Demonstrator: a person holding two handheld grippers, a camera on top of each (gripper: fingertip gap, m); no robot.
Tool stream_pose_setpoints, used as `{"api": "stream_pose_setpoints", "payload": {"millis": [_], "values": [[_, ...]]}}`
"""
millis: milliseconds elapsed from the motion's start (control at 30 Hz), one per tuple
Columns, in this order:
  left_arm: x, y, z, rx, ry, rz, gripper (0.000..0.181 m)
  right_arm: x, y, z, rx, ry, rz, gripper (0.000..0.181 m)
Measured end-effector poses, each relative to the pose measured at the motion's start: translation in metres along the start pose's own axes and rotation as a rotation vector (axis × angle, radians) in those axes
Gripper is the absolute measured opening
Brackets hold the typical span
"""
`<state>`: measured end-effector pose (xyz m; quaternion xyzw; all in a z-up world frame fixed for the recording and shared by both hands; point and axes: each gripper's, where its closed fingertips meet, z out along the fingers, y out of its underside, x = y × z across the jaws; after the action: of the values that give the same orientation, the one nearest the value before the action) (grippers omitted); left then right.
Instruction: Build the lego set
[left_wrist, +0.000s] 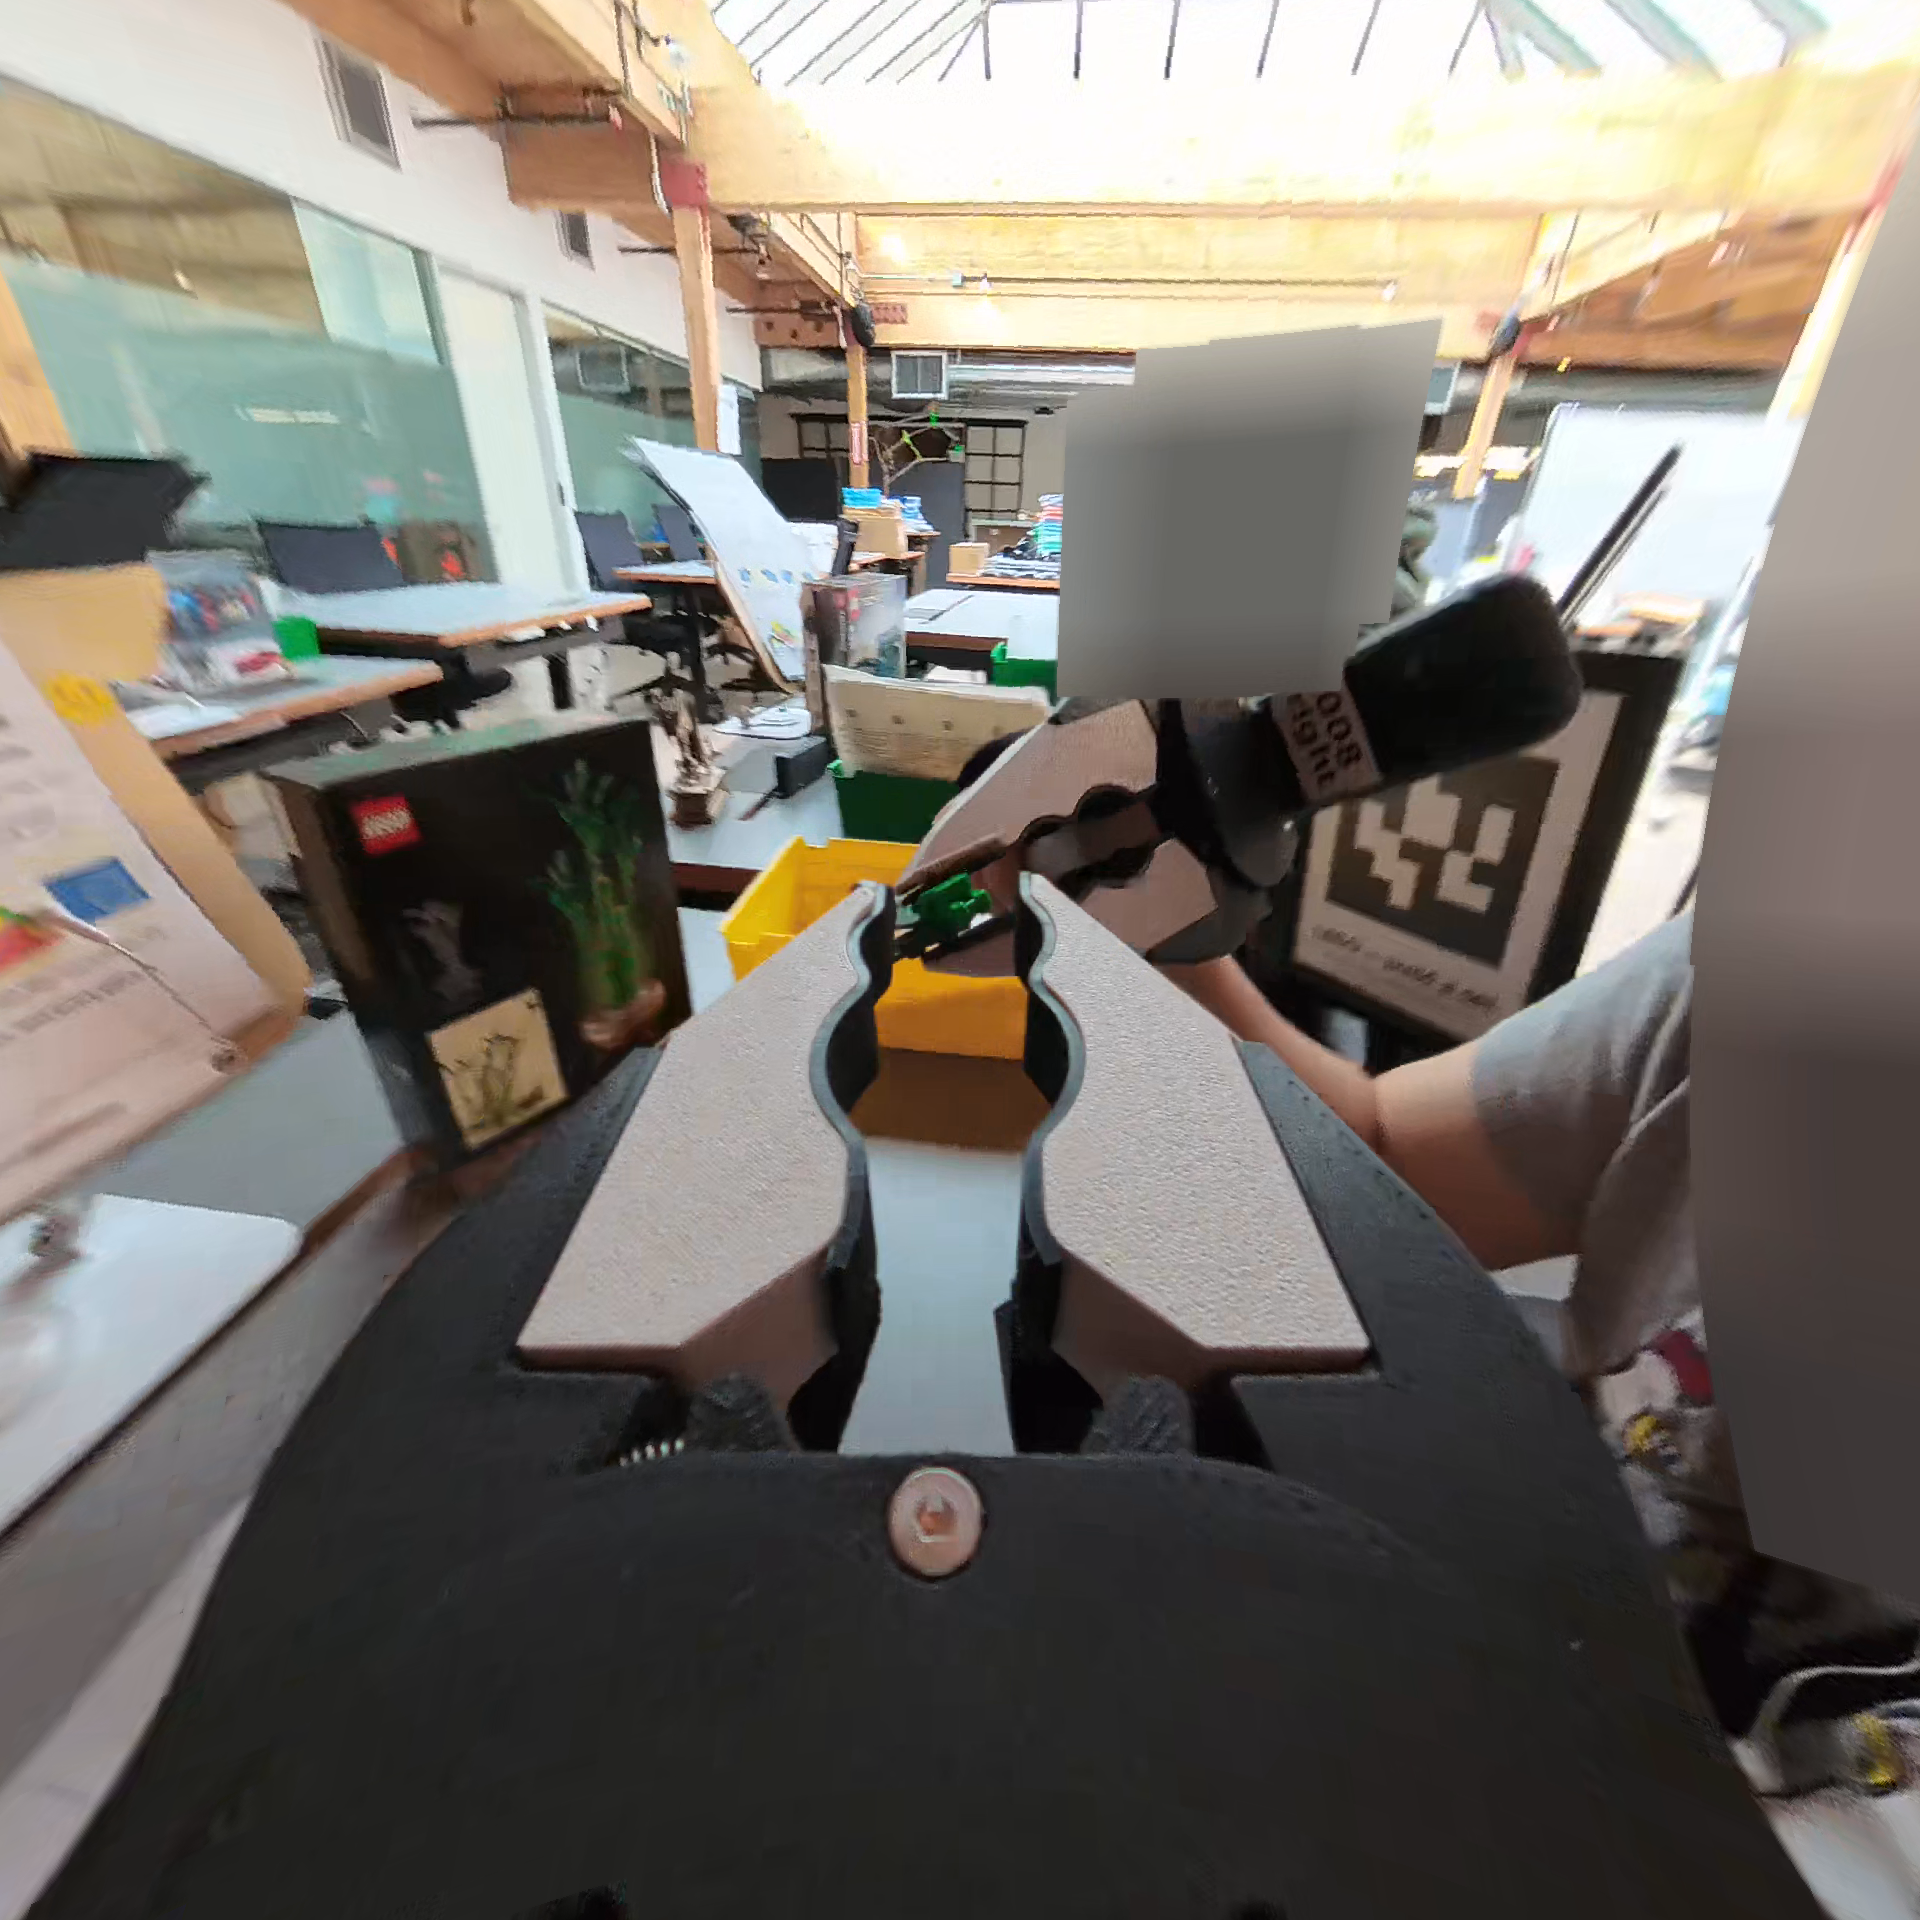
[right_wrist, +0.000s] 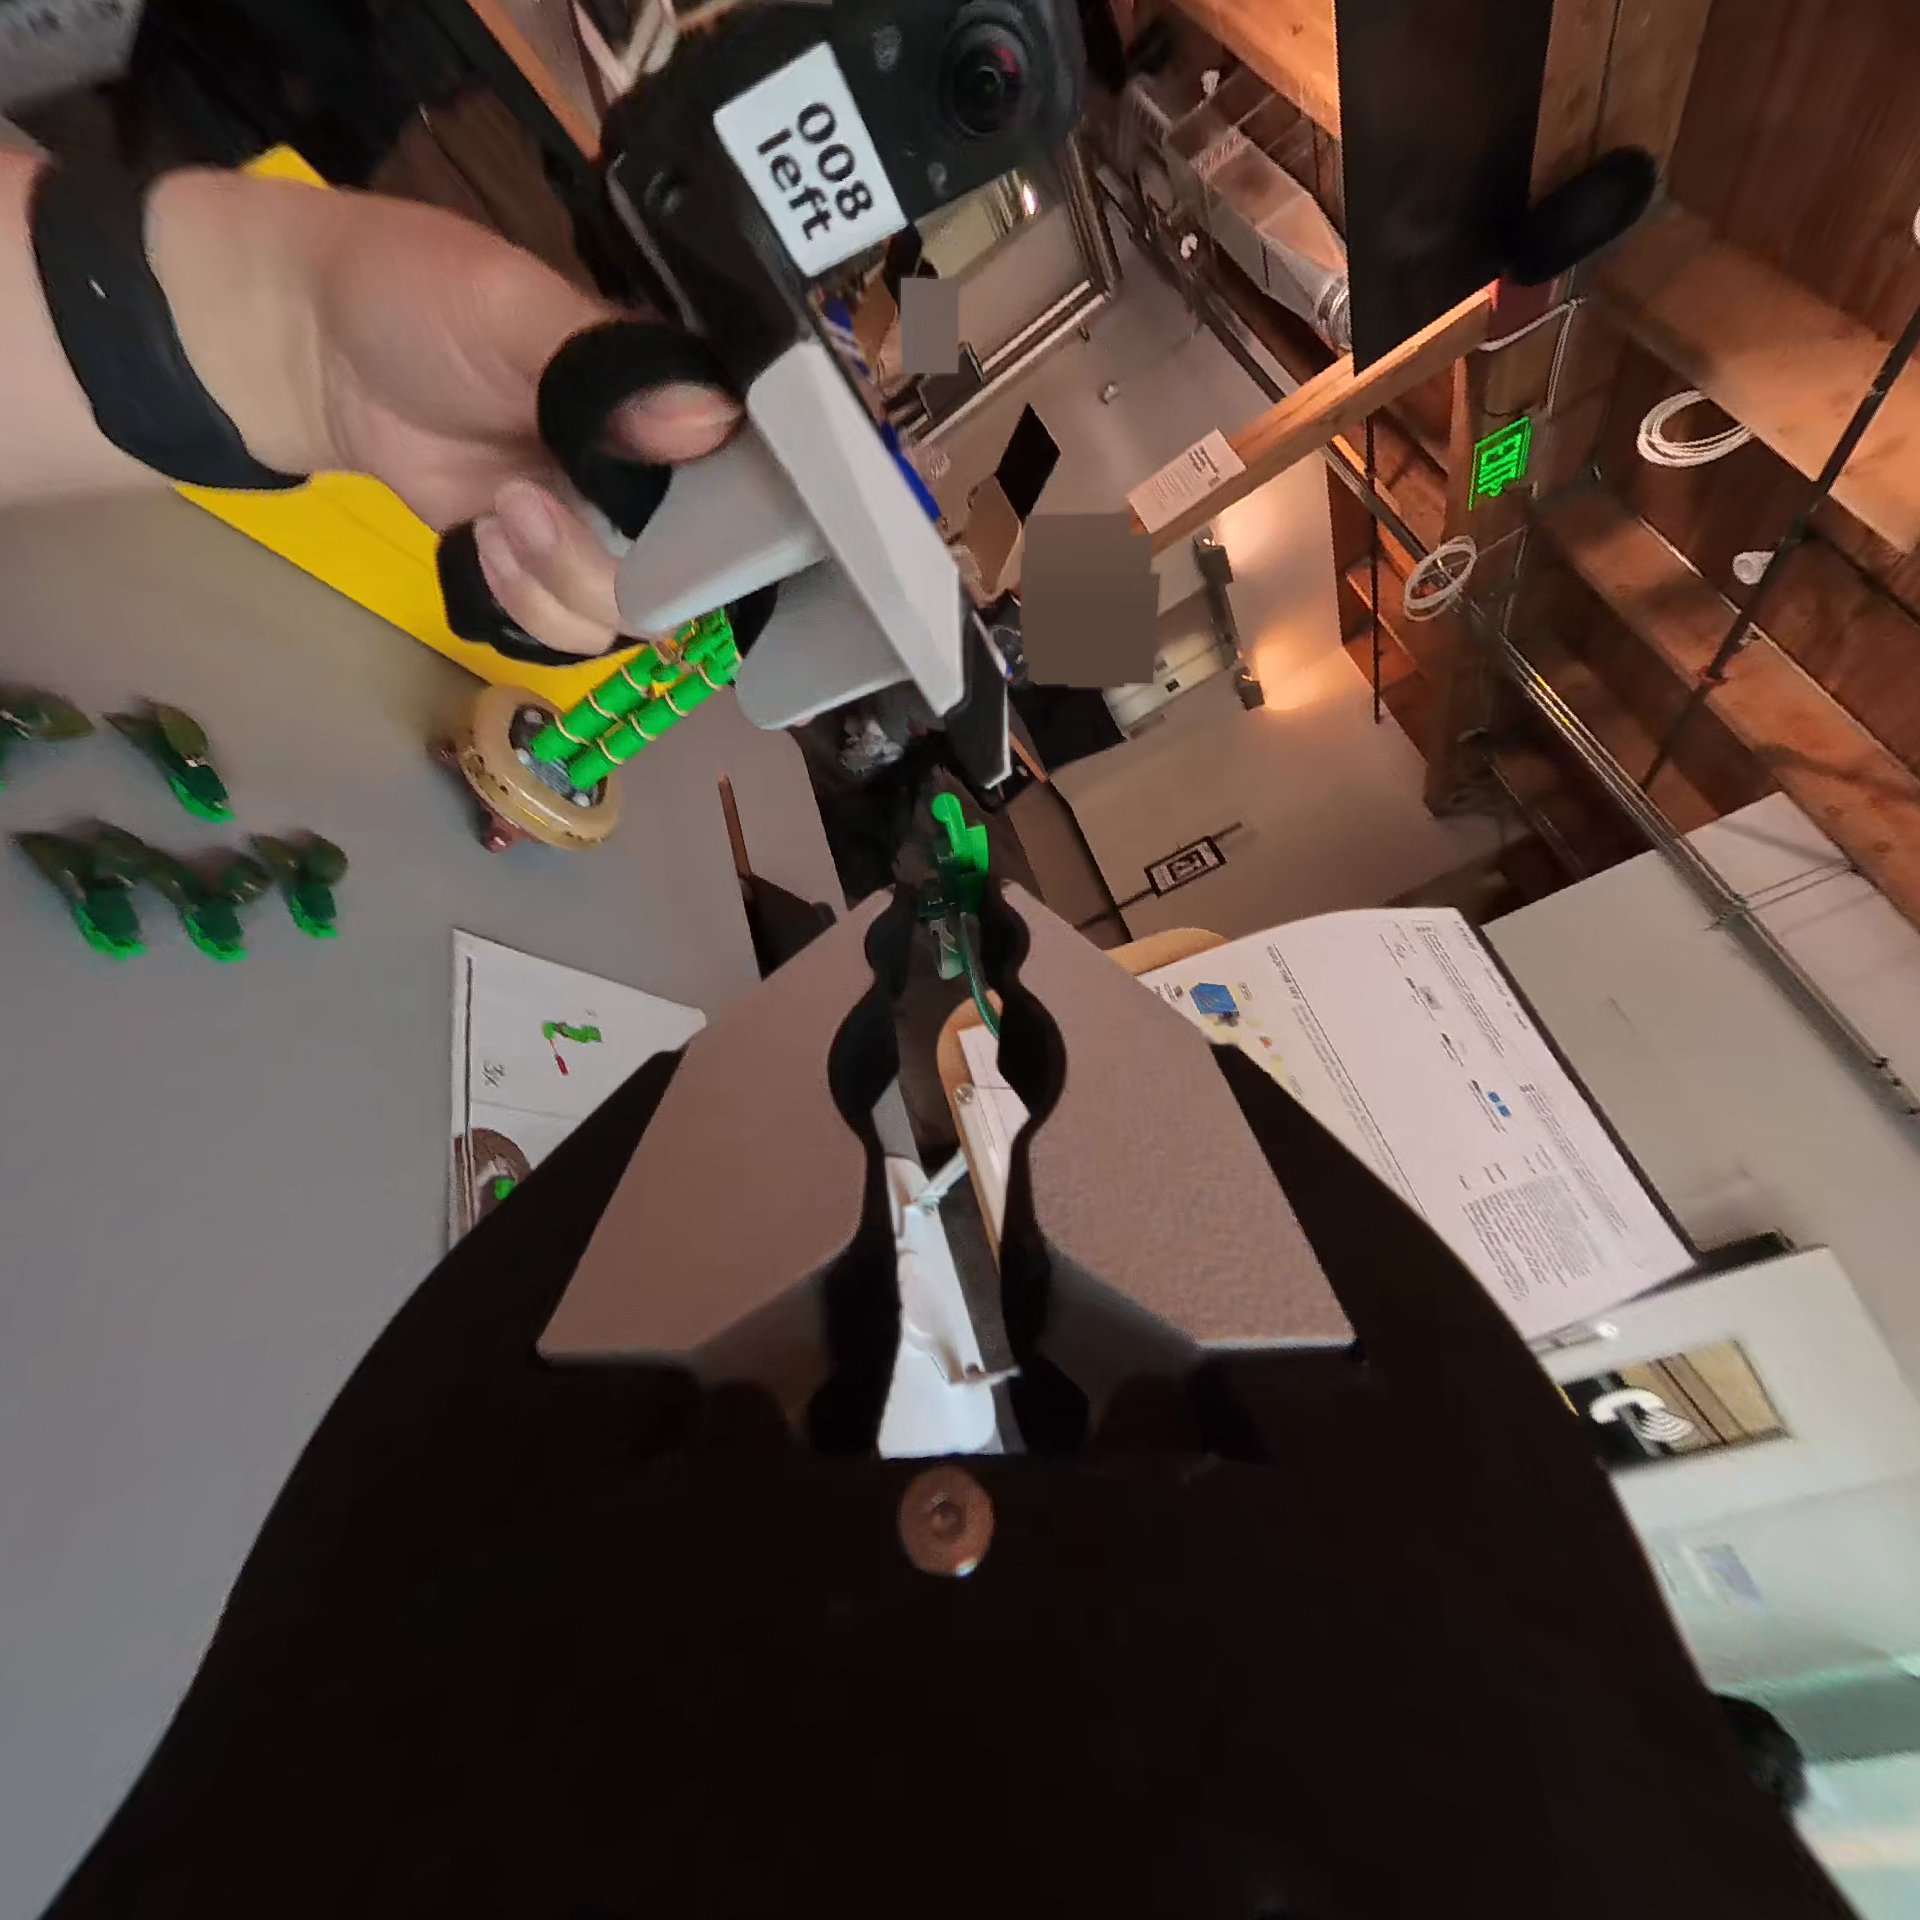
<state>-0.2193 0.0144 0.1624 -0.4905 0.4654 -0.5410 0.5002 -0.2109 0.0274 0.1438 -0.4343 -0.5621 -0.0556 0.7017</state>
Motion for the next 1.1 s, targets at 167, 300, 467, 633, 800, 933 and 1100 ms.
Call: {"api": "stream_pose_setpoints", "payload": {"millis": [167,300,467,633,800,933,1100], "values": [[-0.021,0.013,0.008,-0.066,-0.119,-0.092,0.030,0.000,0.016,0.009,-0.128,0.041,-0.073,0.011],[-0.028,0.026,0.013,-0.126,-0.151,-0.096,0.014,-0.003,0.023,0.014,-0.167,0.037,-0.081,0.011],[-0.032,0.029,0.014,-0.127,-0.118,-0.166,0.006,-0.004,0.028,0.017,-0.183,0.024,-0.050,0.011],[-0.034,0.031,0.013,-0.126,-0.088,-0.225,0.005,-0.006,0.029,0.017,-0.185,0.015,-0.043,0.012],[-0.036,0.034,0.013,-0.140,-0.101,-0.232,0.006,-0.006,0.031,0.019,-0.186,0.018,-0.031,0.013],[-0.037,0.033,0.012,-0.129,-0.102,-0.257,0.005,-0.007,0.030,0.021,-0.177,0.032,-0.051,0.011],[-0.041,0.036,0.010,-0.137,-0.117,-0.287,0.005,-0.009,0.033,0.024,-0.184,0.032,-0.055,0.012]]}}
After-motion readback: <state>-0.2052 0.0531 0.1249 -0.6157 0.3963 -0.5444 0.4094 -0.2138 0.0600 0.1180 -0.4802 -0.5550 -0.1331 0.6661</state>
